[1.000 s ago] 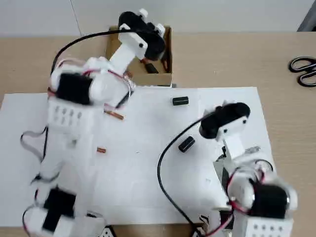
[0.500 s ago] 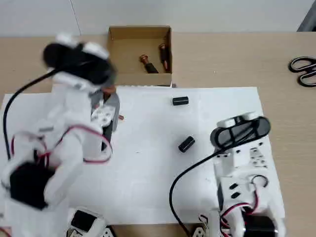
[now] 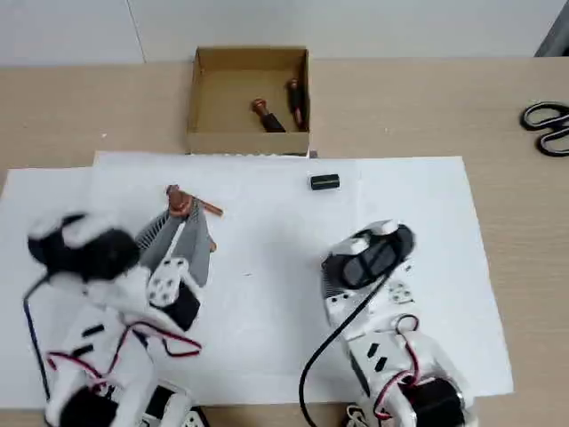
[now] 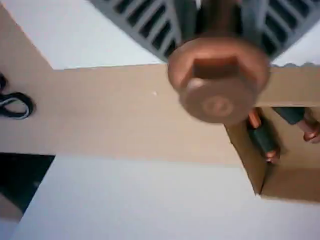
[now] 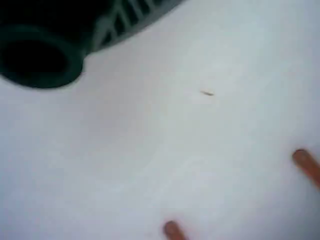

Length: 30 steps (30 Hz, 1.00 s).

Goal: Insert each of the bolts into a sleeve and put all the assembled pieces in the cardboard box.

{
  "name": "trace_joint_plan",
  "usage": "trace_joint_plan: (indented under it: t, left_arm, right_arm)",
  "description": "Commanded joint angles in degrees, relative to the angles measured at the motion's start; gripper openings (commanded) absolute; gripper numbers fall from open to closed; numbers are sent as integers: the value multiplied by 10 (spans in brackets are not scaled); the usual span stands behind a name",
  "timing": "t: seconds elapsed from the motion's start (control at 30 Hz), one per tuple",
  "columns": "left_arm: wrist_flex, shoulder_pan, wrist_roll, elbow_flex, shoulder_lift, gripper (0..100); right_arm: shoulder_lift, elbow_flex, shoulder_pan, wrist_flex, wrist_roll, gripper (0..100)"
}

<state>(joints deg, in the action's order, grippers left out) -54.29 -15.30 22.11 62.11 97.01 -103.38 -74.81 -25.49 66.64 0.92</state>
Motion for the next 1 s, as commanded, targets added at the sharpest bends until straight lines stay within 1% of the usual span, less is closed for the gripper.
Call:
trace_joint_plan:
  t: [0.0,0.07,0.13,0.23,0.4,0.47,0.67,0.87,0.97]
  left_arm:
    - [39,-3,6,69,81,6]
    - [47,-3,31,69,67,6]
    - [74,-4,61,73,67,6]
    - [116,-4,84,97,67,6]
    - [121,-8,118,116,67,6]
    - [120,-9,123,123,67,6]
    - [95,-76,124,123,67,6]
    - [67,-116,122,123,67,6]
    - [63,-120,122,123,67,6]
  right_arm:
    - [-6,-12,-38,-45,8,3]
    - [-6,-27,-63,-64,8,3]
    - [-6,-47,-85,-85,8,3]
    - [-6,-77,-110,-127,7,3]
    - [-6,-108,-174,-192,7,3]
    - [-6,-116,-187,-209,7,3]
    - [-6,-121,-189,-239,7,3]
    - [-5,-122,-189,-239,-18,3]
    - [-5,-120,-189,-239,-18,3]
